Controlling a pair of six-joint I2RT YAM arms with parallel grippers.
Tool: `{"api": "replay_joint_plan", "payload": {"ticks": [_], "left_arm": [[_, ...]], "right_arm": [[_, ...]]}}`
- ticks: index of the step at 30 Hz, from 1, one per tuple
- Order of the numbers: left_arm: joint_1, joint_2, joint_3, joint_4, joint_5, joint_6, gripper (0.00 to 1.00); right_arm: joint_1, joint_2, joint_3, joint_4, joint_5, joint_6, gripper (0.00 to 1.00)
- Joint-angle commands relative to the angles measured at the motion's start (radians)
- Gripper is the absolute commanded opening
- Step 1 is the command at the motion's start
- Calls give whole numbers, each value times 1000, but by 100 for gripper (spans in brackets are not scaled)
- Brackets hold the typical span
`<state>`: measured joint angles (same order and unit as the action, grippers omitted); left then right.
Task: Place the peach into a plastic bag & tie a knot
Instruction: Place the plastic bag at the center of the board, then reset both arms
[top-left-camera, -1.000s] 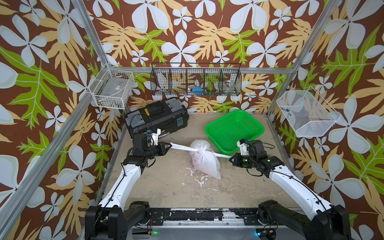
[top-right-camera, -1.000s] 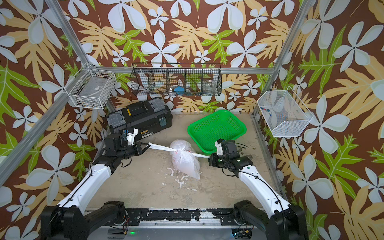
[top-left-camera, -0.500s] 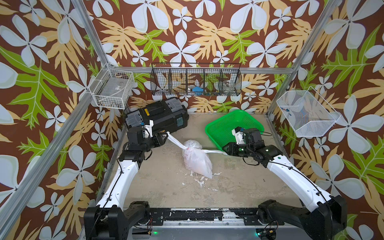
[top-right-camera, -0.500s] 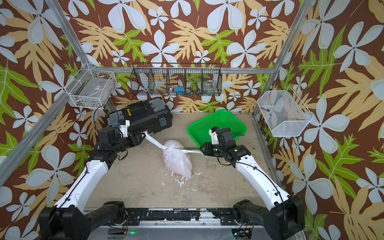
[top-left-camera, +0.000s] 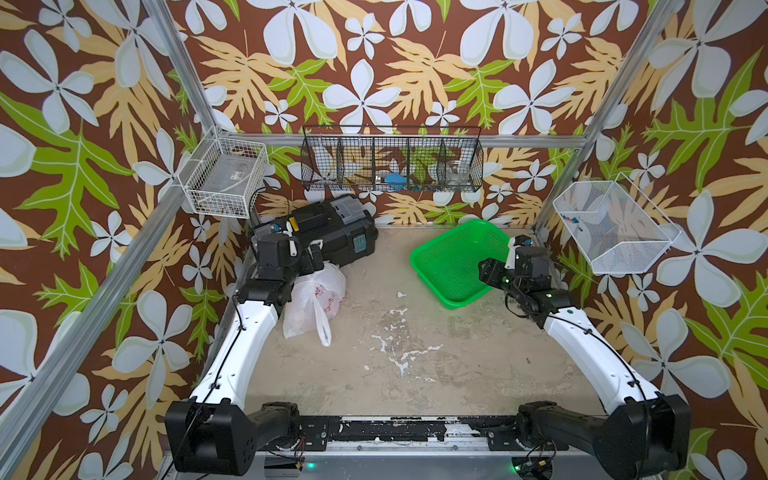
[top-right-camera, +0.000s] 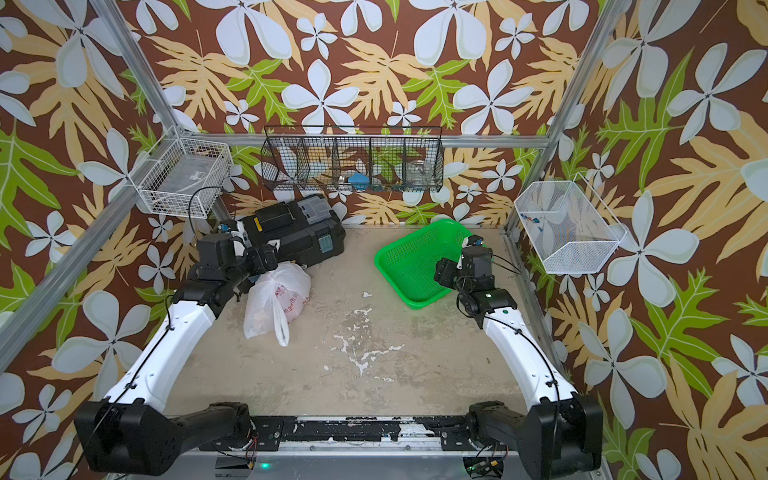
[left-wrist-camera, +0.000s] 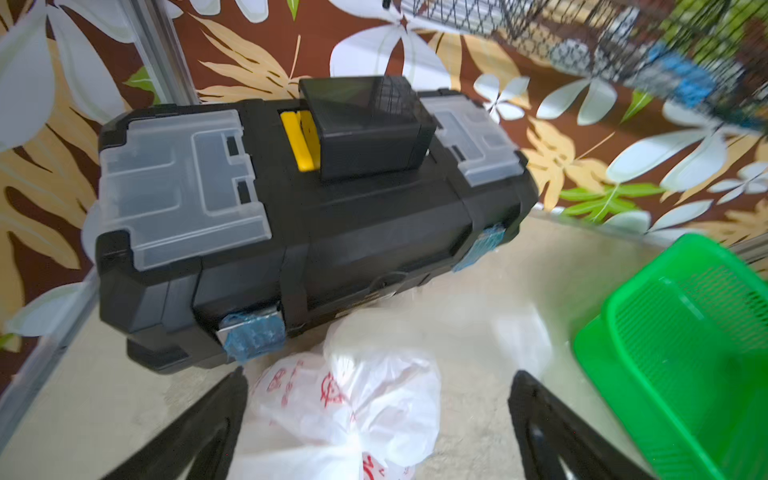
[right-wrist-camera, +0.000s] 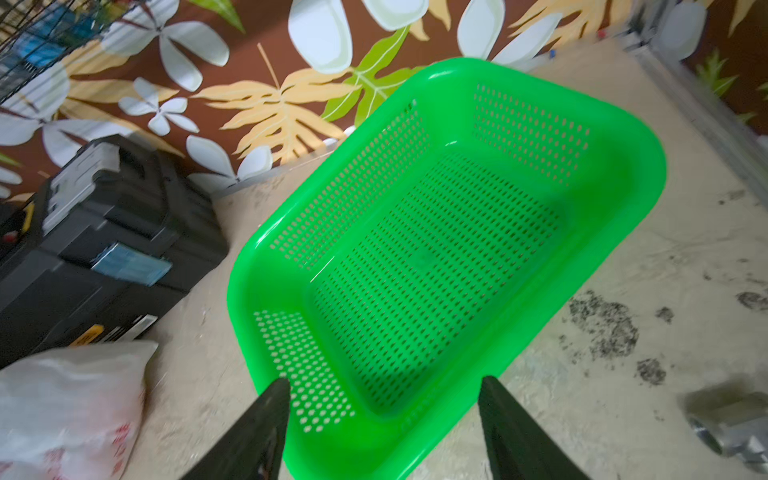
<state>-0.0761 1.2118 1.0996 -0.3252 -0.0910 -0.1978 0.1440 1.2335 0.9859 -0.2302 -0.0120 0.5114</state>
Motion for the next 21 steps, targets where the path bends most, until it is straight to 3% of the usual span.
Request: {"api": "replay_joint_plan", "payload": {"ticks": [1, 3, 6, 9, 11, 14, 15, 17, 21], "left_arm": [[-46, -26, 4, -65, -354, 179, 100], [-89, -43, -14, -58, -480, 272, 100], [-109, -54, -22, -97, -434, 306, 100], [-99, -112, -11, -61, -311, 210, 100], [-68, -185, -88, 90, -224, 174, 100], [-33, -320, -410, 557, -178, 206, 100], [-28, -341, -516, 741, -200, 190, 100], [-13, -305, -619, 930, -313, 108, 100], [-4, -174, -712, 1061, -539, 59, 100]], "right_arm": [[0, 21, 12, 78, 79, -27, 73], [0, 23, 7, 89, 73, -26, 73], [0, 20, 5, 97, 52, -24, 73], [0, -14, -28, 121, 99, -36, 73], [0, -55, -99, 199, 175, -63, 74], [0, -134, -264, 397, 287, -99, 77], [0, -150, -322, 481, 305, -133, 84], [0, -156, -408, 605, 373, -203, 98], [0, -78, -524, 801, 543, -302, 100]]}}
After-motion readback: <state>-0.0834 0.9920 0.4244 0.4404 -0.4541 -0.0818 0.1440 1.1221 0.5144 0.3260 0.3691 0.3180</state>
